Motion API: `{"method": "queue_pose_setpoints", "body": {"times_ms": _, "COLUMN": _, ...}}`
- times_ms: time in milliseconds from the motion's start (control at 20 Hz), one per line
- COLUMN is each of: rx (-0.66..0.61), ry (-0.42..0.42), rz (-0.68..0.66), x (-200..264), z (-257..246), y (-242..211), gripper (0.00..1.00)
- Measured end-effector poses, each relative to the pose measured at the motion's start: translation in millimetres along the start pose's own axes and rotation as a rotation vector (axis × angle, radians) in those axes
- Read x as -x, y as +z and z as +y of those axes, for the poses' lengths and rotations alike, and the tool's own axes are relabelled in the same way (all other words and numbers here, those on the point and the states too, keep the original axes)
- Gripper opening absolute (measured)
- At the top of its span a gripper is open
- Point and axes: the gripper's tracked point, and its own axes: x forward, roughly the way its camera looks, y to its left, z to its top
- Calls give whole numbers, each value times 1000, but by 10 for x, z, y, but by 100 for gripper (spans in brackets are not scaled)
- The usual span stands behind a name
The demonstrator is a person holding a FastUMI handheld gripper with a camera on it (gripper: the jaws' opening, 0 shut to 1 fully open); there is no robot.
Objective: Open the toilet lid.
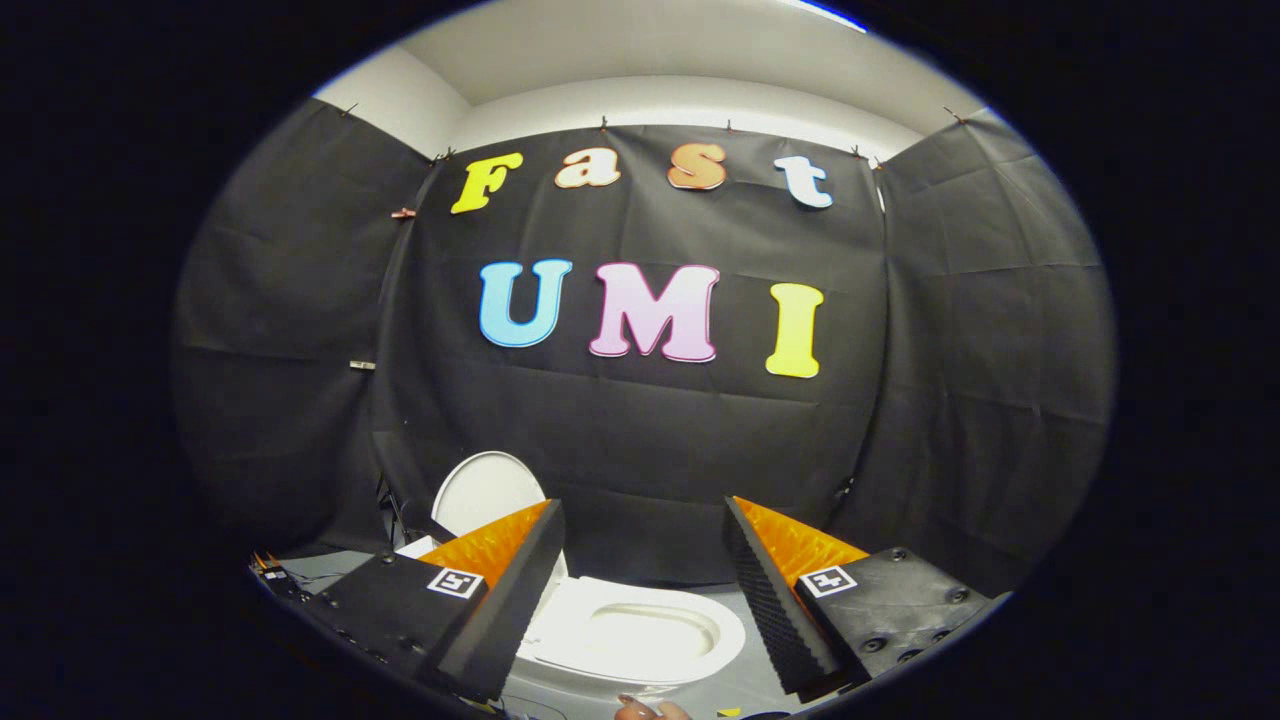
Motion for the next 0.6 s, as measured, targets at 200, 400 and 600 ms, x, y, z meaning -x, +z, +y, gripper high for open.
{"method": "queue_pose_setpoints", "body": {"times_ms": 200, "rx": -16, "ry": -31, "rz": -12, "x": 299, "z": -473, "y": 87, "gripper": 99}}
{"method": "queue_pose_setpoints", "body": {"times_ms": 400, "rx": -56, "ry": -44, "rz": -72, "x": 538, "z": -775, "y": 297, "gripper": 99}}
{"method": "queue_pose_setpoints", "body": {"times_ms": 600, "rx": -90, "ry": -40, "rz": -99, "x": 594, "z": -968, "y": 401, "gripper": 98}}
